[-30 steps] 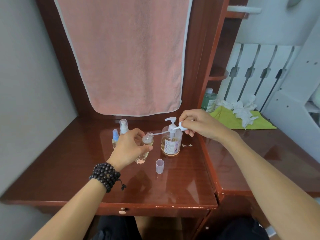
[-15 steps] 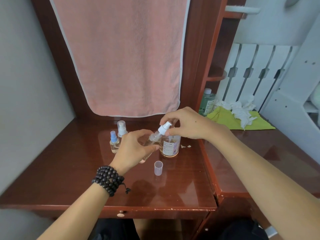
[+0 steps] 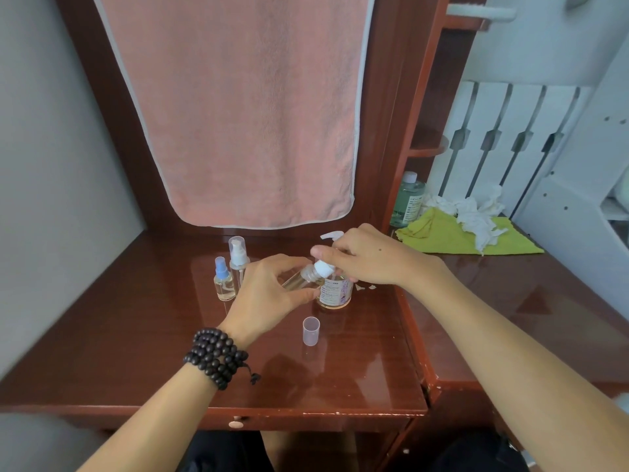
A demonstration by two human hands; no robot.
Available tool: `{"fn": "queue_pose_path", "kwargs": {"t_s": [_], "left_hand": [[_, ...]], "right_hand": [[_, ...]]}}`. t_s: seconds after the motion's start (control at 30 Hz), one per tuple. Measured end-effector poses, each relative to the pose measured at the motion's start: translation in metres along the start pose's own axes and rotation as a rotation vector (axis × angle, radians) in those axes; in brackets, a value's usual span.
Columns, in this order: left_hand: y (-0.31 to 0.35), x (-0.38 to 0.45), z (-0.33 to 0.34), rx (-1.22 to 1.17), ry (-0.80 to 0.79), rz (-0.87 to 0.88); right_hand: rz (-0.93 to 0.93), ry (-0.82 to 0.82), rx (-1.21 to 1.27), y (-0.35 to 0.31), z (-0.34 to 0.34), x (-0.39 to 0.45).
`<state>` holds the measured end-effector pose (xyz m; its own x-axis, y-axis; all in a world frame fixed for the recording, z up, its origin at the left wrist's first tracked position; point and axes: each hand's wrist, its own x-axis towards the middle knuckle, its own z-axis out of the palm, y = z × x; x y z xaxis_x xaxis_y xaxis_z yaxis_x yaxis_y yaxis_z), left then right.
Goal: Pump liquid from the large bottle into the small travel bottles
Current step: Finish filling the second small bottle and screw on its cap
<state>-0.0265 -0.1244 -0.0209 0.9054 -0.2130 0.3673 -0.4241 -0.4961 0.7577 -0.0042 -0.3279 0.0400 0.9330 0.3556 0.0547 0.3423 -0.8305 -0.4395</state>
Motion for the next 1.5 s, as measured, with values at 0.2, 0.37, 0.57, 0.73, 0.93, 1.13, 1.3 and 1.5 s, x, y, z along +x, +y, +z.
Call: {"fn": "queue_pose_path", "kwargs": {"t_s": [0.2,0.37,0.57,0.73,0.93,1.13,1.3,1.5], "left_hand": [[-0.004,-0.001,0.001,0.007,-0.001,-0.014],[-0.002,-0.001,0.004,-0.007,0.004,-0.001],[-0.005,0.000,0.005,0.004,-0.005,0.001],[-0.005,0.000,0.004,0.002,-0.011,-0.010],[-0.006,0.001,0.004,0.002,-0.016,-0.007],[-0.006,0.001,0.003,-0.004,-0.017,-0.012],[-0.006,0.002,0.004,-0.019,-0.014,-0.003],[-0.007,0.001,0.005,-0.033,-0.017,0.006]], "right_hand": [[-0.112,-0.088,0.058,0.007,0.000,-0.005],[-0.062,-0.048,0.011,0.000,-0.001,-0.003],[0.018,-0.065,-0.042,-0.001,0.003,-0.006],[-0.088,-0.083,0.059,0.002,0.002,-0.007],[0.057,-0.099,0.052,-0.008,0.000,-0.009],[0.031,-0.116,0.085,-0.005,-0.002,-0.008],[-0.005,-0.140,0.044,-0.003,-0.002,-0.011],[0.016,-0.075,0.078,-0.005,0.006,-0.007]]}}
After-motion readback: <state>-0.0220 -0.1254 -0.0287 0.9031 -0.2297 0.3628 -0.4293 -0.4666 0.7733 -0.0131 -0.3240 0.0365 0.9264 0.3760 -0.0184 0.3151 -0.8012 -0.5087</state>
